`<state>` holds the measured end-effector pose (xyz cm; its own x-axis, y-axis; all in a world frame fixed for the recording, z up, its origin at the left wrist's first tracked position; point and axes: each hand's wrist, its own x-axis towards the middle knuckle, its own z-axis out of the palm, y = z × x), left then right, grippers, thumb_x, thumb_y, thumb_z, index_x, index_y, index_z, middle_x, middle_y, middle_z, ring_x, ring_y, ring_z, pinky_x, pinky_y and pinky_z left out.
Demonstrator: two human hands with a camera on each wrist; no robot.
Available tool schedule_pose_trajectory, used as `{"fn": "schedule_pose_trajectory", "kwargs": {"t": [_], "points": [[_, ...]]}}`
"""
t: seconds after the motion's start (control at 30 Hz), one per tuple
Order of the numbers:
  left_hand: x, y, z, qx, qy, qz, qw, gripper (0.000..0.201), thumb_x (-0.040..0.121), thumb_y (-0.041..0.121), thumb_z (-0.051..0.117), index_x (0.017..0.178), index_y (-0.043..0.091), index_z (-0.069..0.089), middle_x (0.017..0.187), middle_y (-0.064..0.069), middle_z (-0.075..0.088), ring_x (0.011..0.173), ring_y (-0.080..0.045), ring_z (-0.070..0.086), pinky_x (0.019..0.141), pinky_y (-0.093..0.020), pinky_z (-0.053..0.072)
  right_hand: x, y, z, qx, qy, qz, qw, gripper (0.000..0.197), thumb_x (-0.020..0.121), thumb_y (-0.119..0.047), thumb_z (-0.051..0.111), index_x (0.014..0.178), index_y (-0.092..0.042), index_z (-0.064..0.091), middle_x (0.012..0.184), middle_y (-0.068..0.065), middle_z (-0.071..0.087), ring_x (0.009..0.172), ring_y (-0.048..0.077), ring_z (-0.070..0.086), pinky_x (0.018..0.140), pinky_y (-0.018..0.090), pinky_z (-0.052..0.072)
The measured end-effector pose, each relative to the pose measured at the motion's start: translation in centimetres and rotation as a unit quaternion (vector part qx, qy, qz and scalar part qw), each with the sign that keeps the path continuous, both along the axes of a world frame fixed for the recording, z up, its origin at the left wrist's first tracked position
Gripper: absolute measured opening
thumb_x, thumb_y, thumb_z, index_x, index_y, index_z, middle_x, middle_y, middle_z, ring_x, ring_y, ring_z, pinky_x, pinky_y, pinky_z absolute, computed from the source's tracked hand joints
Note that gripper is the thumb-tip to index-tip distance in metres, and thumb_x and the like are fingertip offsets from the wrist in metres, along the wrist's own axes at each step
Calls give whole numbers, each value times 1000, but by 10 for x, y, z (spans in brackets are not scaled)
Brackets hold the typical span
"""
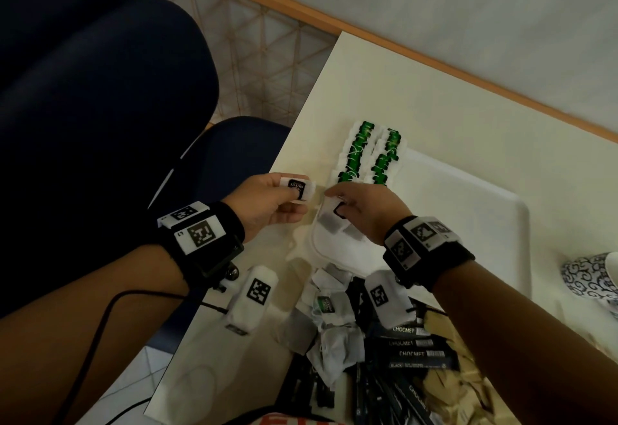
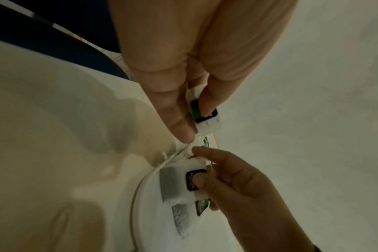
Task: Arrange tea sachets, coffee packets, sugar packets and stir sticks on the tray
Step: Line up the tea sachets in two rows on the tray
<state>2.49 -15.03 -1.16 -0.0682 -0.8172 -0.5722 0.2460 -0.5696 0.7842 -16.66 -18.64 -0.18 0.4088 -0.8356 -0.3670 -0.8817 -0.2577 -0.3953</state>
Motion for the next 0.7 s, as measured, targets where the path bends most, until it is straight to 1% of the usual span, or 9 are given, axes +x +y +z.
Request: {"fn": "schedule_pose_trajectory", "kwargs": {"t": [0.07,0.17,0.27,0.33,0.43,0.47,0.53,0.63,0.7], "points": [[1,0,-1,7,-14,-11,1000,15,96,12,53,106,13,65,96,-9,69,76,-19,66,64,-26,58,1,-5,0,-1,-15,-18,1000,37,93,-18,52,128,-30,53,111,-2,65,103,18,59,83,23,41],[0,-1,-4,20,-27,-15,999,22,98,24,51,110,11,64,98,-7,68,77,-17,66,64,-26,56,0,-9,-2,-28,-34,-14,999,38,92,-20,56,129,-28,52,109,-3,62,96,14,56,83,25,43],[-6,-1,-7,24,-50,-4,998,26,98,28,51,110,9,64,93,-4,64,70,-12,59,57,-22,50,-4,-4,-2,-85,-103,-28,991,30,91,-23,60,121,-25,59,107,-5,58,88,6,51,82,23,44],[-10,-2,-7,26,-64,2,998,24,98,28,51,106,9,64,85,-3,61,62,-10,50,55,-22,46,-6,4,-1,-112,-163,-35,980,25,89,-24,62,114,-24,63,100,-8,57,84,5,53,78,19,44],[-17,-2,-4,32,-62,-3,998,23,98,27,51,102,8,62,78,-3,58,56,-10,45,52,-22,41,-8,19,-1,-154,-194,21,969,34,83,-29,70,116,-24,62,107,-6,55,95,5,52,76,11,40],[-19,-1,-3,31,-61,-10,998,23,98,26,50,102,7,62,77,-3,57,57,-10,45,52,-22,40,-9,22,-2,-159,-184,33,970,38,82,-31,71,118,-24,62,111,-5,56,100,6,51,76,12,40],[-24,0,0,27,-53,-27,998,23,98,25,50,102,6,63,77,-3,56,57,-11,45,52,-22,39,-9,26,-3,-159,-154,25,975,39,81,-35,71,119,-27,63,115,-5,58,103,9,52,75,20,46],[-30,1,1,27,-42,-49,998,25,98,25,50,105,5,63,76,-3,52,57,-11,47,51,-22,39,-11,28,-4,-176,-149,21,973,25,88,-33,59,110,-27,70,102,-5,66,91,14,60,71,33,53],[-32,2,2,29,-43,-57,997,29,98,27,51,109,4,64,78,-2,54,59,-10,50,51,-22,42,-15,26,-3,-179,-163,16,970,26,89,-34,52,104,-27,72,93,-6,69,82,13,61,67,35,53]]}}
